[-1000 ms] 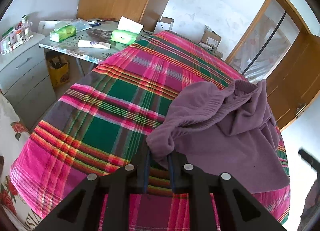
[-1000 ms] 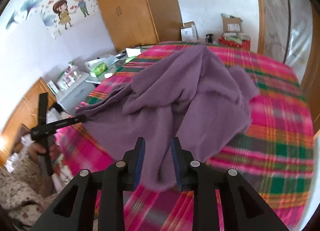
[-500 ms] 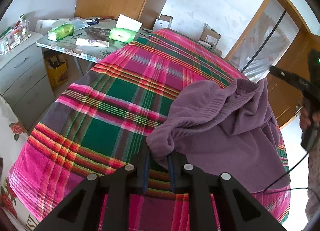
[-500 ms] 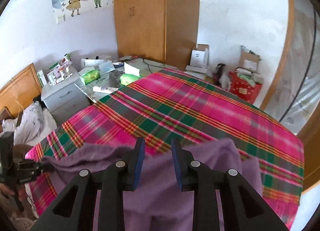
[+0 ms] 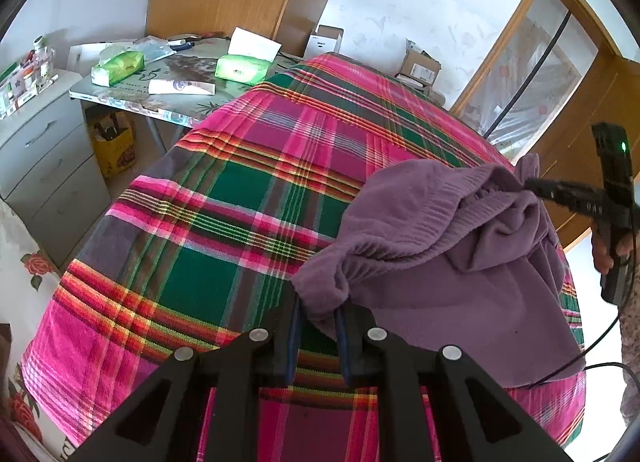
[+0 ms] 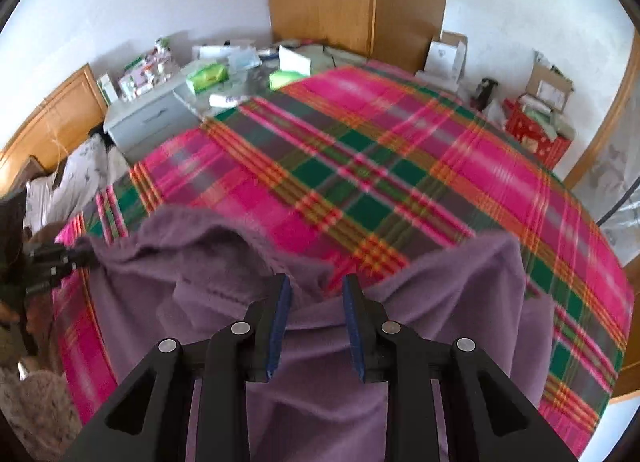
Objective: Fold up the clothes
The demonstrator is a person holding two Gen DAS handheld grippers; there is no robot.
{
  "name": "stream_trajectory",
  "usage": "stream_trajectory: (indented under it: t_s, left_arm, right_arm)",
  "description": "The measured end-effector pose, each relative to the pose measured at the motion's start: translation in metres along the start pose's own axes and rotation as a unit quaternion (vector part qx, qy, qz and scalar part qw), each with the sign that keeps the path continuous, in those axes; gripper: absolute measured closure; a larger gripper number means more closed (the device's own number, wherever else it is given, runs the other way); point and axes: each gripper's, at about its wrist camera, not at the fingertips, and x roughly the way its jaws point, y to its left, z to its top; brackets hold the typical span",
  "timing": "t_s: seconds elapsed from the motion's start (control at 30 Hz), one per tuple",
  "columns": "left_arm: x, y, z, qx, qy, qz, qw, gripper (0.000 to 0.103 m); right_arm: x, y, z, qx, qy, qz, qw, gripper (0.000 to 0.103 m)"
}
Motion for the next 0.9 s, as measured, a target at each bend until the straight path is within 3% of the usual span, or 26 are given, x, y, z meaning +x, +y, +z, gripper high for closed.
stream_trajectory:
  t_s: [0.17, 0.3, 0.47, 0.77, 0.9]
  left_arm:
    - [0.001, 0.0, 0.001, -0.002, 0.001, 0.001, 1.0, 0.086]
    - [0.001, 0.0, 0.001, -0.002, 0.002, 0.003, 1.0, 0.086]
    - [0.001, 0.0, 0.001, -0.005, 0.004, 0.006, 1.0, 0.086]
    - [0.001, 0.001, 0.002, -0.008, 0.007, 0.006, 0.9999, 0.085]
    - [0.003, 0.002, 0.003, -0.007, 0.01, 0.004, 0.9999, 0.084]
  right_arm:
    - [-0.013, -0.004, -0.016, 0.009, -0.019, 0.019, 1.0, 0.075]
    - [0.0, -0.005, -0.021, -0.008, 0.017, 0.004, 1.0, 0.075]
    - [-0.005, 0.012, -0.009, -0.06, -0.02, -0.004, 0.998, 0.073]
    - [0.018, 0.031, 0.013, -0.144, 0.008, 0.007, 0.989, 0.062]
    - [0.026, 0.028, 0.021, -0.136, 0.015, 0.033, 0.99, 0.062]
